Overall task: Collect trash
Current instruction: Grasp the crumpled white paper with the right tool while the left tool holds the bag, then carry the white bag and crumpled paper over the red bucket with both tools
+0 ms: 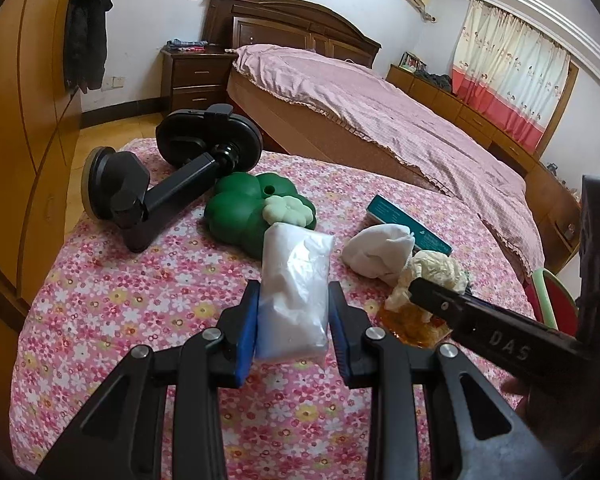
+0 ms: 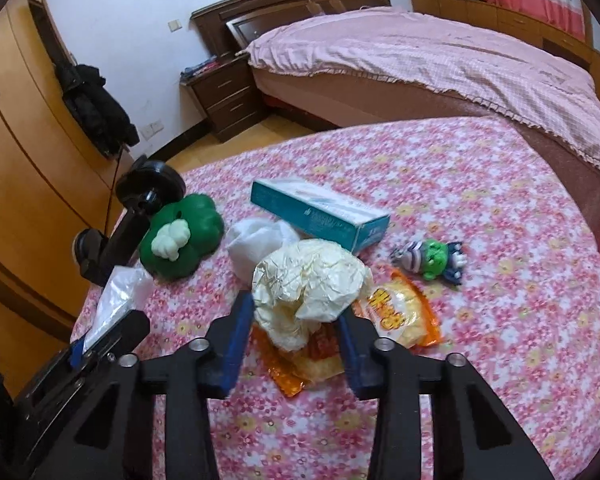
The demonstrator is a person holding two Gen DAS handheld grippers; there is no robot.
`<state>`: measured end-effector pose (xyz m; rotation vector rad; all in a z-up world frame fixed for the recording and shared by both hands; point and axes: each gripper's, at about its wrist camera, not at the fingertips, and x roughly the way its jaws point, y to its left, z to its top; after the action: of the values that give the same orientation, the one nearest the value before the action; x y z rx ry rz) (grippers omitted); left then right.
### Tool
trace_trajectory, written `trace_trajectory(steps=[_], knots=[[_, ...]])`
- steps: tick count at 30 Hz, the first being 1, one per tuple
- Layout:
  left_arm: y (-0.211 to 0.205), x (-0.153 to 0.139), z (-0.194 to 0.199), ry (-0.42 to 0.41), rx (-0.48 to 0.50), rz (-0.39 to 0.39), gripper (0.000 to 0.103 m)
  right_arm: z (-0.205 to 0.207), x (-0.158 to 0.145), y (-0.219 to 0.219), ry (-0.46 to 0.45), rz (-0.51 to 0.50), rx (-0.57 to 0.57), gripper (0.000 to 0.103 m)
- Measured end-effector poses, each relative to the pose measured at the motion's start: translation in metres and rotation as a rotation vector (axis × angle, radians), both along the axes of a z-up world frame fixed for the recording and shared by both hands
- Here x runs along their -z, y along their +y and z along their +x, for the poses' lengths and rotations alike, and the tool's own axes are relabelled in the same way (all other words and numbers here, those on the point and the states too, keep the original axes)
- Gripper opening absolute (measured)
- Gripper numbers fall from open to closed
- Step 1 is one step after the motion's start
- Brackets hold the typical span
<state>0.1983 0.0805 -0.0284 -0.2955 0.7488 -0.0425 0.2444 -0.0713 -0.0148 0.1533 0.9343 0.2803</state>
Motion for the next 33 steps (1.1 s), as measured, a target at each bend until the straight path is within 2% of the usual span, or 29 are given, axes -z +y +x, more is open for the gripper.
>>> trace_trajectory(steps=[3,9,19,26,33], knots=[[0.002,-0.001,-0.001,-0.001,0.0,-0.015,0.033,-0.003,-0.001,0.003,-0.004,-0.005,-0.011,0.024],[0.002,-0.001,-0.003,-0.011,-0.005,-0.017,0.033,-0.023,-0.008,-0.001,-0.032,0.004,-0.013,0.017],[-0.002,-0.003,-0.008,-0.032,0.006,-0.008,0.033,-0.071,-0.034,-0.034,-0.085,0.044,0.071,0.016],[-0.005,-0.008,-0.014,-0.04,0.033,-0.043,0.033,-0.109,-0.054,-0.072,-0.131,0.05,0.181,0.016],[-0.008,-0.011,-0.017,-0.058,0.038,-0.042,0.033,-0.143,-0.066,-0.11,-0.163,0.045,0.278,0.016]])
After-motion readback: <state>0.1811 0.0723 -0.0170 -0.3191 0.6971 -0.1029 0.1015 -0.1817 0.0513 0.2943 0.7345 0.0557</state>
